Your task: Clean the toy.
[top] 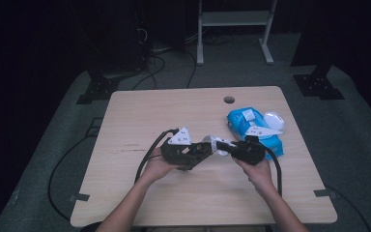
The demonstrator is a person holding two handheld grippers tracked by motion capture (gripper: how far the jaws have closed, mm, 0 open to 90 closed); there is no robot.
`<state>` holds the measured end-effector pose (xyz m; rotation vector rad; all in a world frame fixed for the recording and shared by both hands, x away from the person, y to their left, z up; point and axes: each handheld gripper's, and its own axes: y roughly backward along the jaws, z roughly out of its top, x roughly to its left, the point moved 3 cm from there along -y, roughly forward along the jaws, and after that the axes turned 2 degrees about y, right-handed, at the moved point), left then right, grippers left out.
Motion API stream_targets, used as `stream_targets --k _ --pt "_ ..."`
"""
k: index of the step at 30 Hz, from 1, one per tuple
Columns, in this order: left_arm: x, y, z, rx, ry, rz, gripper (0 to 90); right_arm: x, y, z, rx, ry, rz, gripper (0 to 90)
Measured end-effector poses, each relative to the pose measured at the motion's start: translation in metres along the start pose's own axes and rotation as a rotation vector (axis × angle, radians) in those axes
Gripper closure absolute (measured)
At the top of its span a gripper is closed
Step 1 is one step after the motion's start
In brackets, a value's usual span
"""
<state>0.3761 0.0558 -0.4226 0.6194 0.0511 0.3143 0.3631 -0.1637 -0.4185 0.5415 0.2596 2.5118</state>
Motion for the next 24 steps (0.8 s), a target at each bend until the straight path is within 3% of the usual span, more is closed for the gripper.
stream_targets --k 1,6,8,13,18,24 --pt "0.000 0.000 0.000 0.001 -0.001 0.000 58.3 0.003 0.001 0.002 -0.004 0.018 -0.007 83.3" --pt "-0.004 -0.007 0.000 0.031 -0.014 -0.001 58.4 0.009 0.002 0.006 -0.025 0.018 0.032 83.3" --pt "-0.004 -0.008 -0.001 0.036 -0.014 -0.003 58.4 0.009 0.001 0.005 -0.017 0.030 0.021 83.3" --pt "-0.002 -0.007 -0.001 0.027 -0.003 -0.004 58.4 -0.002 0.000 -0.004 0.008 0.007 -0.012 83.3" --pt "0.000 -0.012 -0.005 0.078 0.021 -0.014 58.3 -0.012 -0.006 -0.016 0.073 -0.008 -0.031 83.3" --pt "0.003 -0.019 -0.008 0.126 0.047 -0.009 58.3 -0.014 -0.004 -0.015 0.070 -0.015 -0.048 83.2"
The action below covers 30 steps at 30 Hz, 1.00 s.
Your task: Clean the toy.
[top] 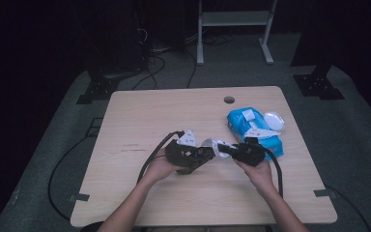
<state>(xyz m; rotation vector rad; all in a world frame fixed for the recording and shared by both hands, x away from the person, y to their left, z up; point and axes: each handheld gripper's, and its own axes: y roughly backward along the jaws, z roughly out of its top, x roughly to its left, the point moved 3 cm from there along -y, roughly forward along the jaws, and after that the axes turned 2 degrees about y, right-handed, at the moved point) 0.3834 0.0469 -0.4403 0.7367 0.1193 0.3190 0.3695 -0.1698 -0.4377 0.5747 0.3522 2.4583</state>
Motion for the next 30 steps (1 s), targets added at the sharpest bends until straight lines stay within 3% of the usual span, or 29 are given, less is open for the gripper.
stream_targets --k 6,8,9,13,16,20,23,30 --pt "0.001 -0.009 0.002 0.071 0.007 -0.007 58.2 -0.005 0.000 -0.003 0.010 -0.006 -0.015 83.2" --pt "0.001 -0.013 0.001 0.114 0.017 -0.009 58.1 -0.004 0.000 -0.003 0.014 -0.006 -0.018 83.2" --pt "0.001 -0.018 -0.002 0.175 0.014 0.001 58.2 -0.004 -0.001 -0.004 0.012 -0.005 -0.017 83.2" --pt "0.001 -0.023 -0.005 0.220 0.014 0.011 58.1 -0.005 -0.004 -0.007 0.026 -0.005 -0.017 83.2" --pt "0.002 -0.022 -0.005 0.229 0.038 0.007 57.3 -0.004 -0.006 -0.009 0.033 -0.010 -0.015 83.2" --pt "0.006 -0.012 -0.004 0.153 0.077 -0.022 52.7 -0.003 -0.009 -0.010 0.042 -0.008 -0.008 83.2" --pt "0.010 -0.002 -0.006 0.107 0.113 -0.075 47.3 0.002 -0.011 -0.009 0.042 -0.011 0.010 83.2" --pt "0.023 0.020 -0.015 0.004 0.207 -0.110 43.7 0.015 -0.022 -0.001 0.049 0.015 0.051 83.2"
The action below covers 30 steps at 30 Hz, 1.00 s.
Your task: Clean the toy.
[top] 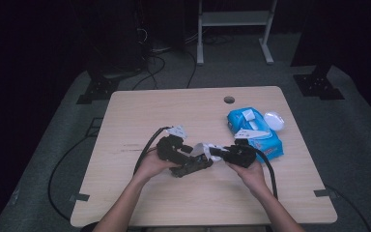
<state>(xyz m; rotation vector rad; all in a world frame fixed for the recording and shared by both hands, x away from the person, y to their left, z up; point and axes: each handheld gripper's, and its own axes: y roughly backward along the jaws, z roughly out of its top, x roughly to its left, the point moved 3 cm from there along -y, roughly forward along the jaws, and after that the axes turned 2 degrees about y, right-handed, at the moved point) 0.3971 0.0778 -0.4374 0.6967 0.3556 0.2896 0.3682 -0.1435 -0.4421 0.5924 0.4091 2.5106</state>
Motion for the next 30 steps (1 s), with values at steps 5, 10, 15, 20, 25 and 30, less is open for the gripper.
stream_targets --k 5,10,15,20,25,30 --pt "0.008 0.005 -0.004 -0.017 0.037 -0.010 40.3 0.000 -0.006 -0.004 0.024 0.002 -0.001 83.2" --pt "0.016 0.003 -0.009 -0.009 0.084 -0.033 38.2 -0.002 -0.010 -0.006 0.034 -0.002 -0.003 83.1" --pt "0.019 0.002 -0.010 -0.010 0.107 -0.049 35.9 -0.003 -0.012 -0.007 0.044 -0.003 -0.010 83.1" --pt "0.021 0.000 -0.011 -0.012 0.126 -0.058 34.0 -0.003 -0.013 -0.008 0.047 -0.001 -0.012 82.9" --pt "0.021 0.001 -0.012 -0.010 0.139 -0.070 33.0 -0.003 -0.013 -0.008 0.046 0.005 -0.012 82.9" --pt "0.020 0.001 -0.015 0.003 0.143 -0.102 28.9 -0.003 -0.013 -0.008 0.051 0.006 -0.017 82.9"
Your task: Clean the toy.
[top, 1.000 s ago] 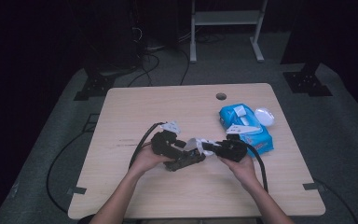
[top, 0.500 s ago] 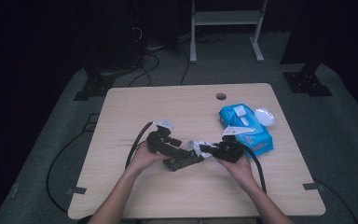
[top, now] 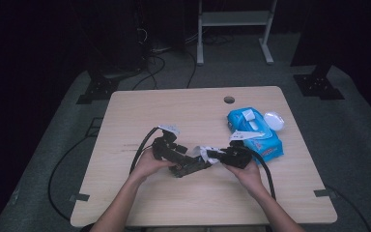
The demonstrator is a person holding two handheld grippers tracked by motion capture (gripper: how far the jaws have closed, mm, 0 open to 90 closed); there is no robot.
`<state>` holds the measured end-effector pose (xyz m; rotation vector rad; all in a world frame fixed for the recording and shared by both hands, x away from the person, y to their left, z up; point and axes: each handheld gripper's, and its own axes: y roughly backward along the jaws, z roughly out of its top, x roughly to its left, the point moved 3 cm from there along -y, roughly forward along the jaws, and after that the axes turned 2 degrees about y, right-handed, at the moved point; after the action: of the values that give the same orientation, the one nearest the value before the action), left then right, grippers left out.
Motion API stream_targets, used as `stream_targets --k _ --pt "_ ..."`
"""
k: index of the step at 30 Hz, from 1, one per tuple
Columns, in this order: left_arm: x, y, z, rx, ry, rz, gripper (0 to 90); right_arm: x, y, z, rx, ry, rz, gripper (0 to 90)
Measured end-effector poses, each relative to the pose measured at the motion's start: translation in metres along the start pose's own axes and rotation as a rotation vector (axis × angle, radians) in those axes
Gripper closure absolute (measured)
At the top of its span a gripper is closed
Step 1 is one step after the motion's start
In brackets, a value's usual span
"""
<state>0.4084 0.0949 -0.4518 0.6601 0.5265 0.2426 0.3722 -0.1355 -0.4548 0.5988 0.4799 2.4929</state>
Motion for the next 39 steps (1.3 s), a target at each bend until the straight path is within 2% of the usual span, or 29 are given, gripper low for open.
stream_targets --k 1,5,7,9,10,12,15,21,22,25,29,32,35,39 --pt "-0.001 0.001 -0.001 0.011 -0.002 -0.011 28.5 0.000 0.000 0.000 0.001 0.004 -0.004 82.9" --pt "-0.008 -0.005 -0.004 0.053 -0.049 -0.014 27.2 -0.001 0.000 0.000 0.005 0.003 -0.011 82.9" --pt "-0.011 -0.009 -0.004 0.062 -0.075 0.020 27.9 -0.001 0.000 0.000 0.005 0.003 -0.012 82.9" --pt "-0.013 -0.010 -0.004 0.061 -0.097 0.026 32.1 -0.001 0.000 0.000 0.005 0.002 -0.012 82.9" --pt "-0.014 -0.012 -0.004 0.068 -0.111 0.043 32.6 -0.001 0.000 0.000 0.003 0.001 -0.012 82.9" --pt "-0.018 -0.014 -0.004 0.080 -0.159 0.066 38.3 -0.001 0.000 0.000 0.002 0.001 -0.012 82.9" --pt "-0.022 -0.017 -0.004 0.088 -0.194 0.085 44.1 -0.001 0.000 0.000 0.003 0.000 -0.014 82.9" --pt "-0.027 -0.026 -0.006 0.130 -0.263 0.167 49.9 -0.001 0.000 0.000 -0.001 0.001 -0.020 82.9" --pt "-0.028 -0.026 -0.006 0.122 -0.287 0.181 52.1 -0.001 0.000 0.000 -0.002 0.000 -0.020 82.9" --pt "-0.029 -0.026 -0.004 0.132 -0.327 0.182 56.6 -0.002 0.001 0.000 -0.003 -0.001 -0.025 82.9" --pt "-0.028 -0.031 0.001 0.119 -0.353 0.197 56.8 -0.004 0.003 0.001 -0.016 -0.007 -0.039 82.9" --pt "-0.025 -0.032 0.008 0.105 -0.351 0.191 56.8 -0.008 0.007 0.003 -0.036 -0.013 -0.060 82.9" --pt "-0.019 -0.032 0.016 0.102 -0.372 0.224 56.8 -0.014 0.013 0.005 -0.060 -0.032 -0.081 83.0" --pt "-0.008 -0.032 0.026 0.105 -0.380 0.242 56.8 -0.022 0.021 0.005 -0.083 -0.050 -0.104 83.0"
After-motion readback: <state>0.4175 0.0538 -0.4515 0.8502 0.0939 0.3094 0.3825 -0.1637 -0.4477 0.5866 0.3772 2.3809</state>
